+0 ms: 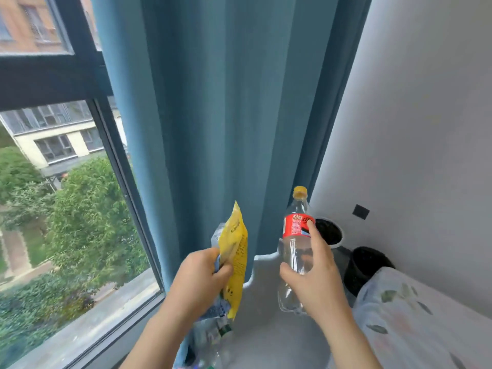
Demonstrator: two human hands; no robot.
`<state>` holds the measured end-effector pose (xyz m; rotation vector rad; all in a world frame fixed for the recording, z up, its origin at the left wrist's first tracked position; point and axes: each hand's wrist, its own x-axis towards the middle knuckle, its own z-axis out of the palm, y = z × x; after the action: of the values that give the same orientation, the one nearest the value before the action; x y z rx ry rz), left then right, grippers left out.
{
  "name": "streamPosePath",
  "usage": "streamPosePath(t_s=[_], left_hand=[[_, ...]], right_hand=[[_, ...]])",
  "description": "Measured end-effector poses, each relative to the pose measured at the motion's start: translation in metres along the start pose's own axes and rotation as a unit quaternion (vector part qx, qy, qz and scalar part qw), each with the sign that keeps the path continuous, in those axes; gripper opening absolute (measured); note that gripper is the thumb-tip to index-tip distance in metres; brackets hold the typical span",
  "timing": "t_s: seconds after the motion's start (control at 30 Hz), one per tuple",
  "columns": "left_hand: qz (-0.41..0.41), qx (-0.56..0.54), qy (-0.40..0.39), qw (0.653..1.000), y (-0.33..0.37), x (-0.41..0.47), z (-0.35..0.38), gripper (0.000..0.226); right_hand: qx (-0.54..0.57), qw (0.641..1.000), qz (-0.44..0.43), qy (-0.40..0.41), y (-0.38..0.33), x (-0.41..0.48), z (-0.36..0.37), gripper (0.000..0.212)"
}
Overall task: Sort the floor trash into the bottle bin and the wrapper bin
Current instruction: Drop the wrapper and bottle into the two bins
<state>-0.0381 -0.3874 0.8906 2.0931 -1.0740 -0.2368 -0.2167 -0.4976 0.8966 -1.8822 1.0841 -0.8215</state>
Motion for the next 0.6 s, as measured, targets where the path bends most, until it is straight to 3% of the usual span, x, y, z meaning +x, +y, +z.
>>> streamPosePath(t_s=[0.3, 0.6], left_hand=[[0.035, -0.018, -0.028, 0.999, 0.099, 0.065, 0.071, 0.045], [0.055, -0.028, -0.090, 0.994, 0.136, 0.166, 0.139, 0.046]], right_hand=[[-0.015, 0.999, 0.014, 0.040, 0.041, 0.076, -0.083, 0.092], [-0.017, 0.995, 0.064, 0.076, 0.080, 0.162, -0.118, 0.093]])
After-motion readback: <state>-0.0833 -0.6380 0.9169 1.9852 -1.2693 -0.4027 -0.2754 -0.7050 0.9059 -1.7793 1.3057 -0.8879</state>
